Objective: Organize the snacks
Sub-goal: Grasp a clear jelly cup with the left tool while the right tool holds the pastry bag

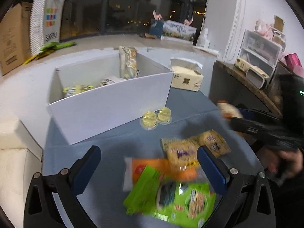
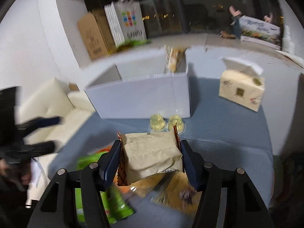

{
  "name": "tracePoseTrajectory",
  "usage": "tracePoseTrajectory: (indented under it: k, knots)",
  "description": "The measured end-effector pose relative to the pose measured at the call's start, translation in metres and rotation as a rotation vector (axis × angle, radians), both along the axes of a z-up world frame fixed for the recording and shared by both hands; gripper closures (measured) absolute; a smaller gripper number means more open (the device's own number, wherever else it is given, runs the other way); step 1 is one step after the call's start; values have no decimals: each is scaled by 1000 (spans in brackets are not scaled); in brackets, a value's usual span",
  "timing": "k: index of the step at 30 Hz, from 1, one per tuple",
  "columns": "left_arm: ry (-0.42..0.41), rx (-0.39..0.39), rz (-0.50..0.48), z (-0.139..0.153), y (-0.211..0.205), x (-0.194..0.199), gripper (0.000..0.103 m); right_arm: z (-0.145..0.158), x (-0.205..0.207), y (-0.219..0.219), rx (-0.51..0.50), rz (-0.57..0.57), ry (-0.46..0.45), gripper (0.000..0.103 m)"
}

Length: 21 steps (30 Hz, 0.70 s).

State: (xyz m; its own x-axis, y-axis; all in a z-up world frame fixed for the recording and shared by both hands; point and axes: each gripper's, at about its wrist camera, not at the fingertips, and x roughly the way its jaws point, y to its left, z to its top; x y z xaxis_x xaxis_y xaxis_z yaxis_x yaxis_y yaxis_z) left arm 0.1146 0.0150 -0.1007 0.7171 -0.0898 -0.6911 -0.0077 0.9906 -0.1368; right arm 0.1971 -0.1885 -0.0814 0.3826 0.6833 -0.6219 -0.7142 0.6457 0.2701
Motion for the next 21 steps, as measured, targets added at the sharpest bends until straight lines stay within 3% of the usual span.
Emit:
tracePoseTrajectory:
  k: [7, 11, 16, 20, 21]
  knots:
    - [146, 17, 99, -33, -4, 85, 0, 27, -27, -46, 114, -73, -43, 38]
    - [209, 36, 131, -50, -9, 123, 2, 31, -32, -52, 121, -82, -52, 38]
    - [280, 32, 169, -68, -10, 155, 12, 26, -34, -63, 148, -91, -39, 38]
    - [356, -61, 180, -88, -4, 171, 40, 21, -33, -68, 158, -90, -18, 38]
    - [332, -44, 175, -87, -5, 171, 59, 20, -33, -68, 156, -86, -13, 38]
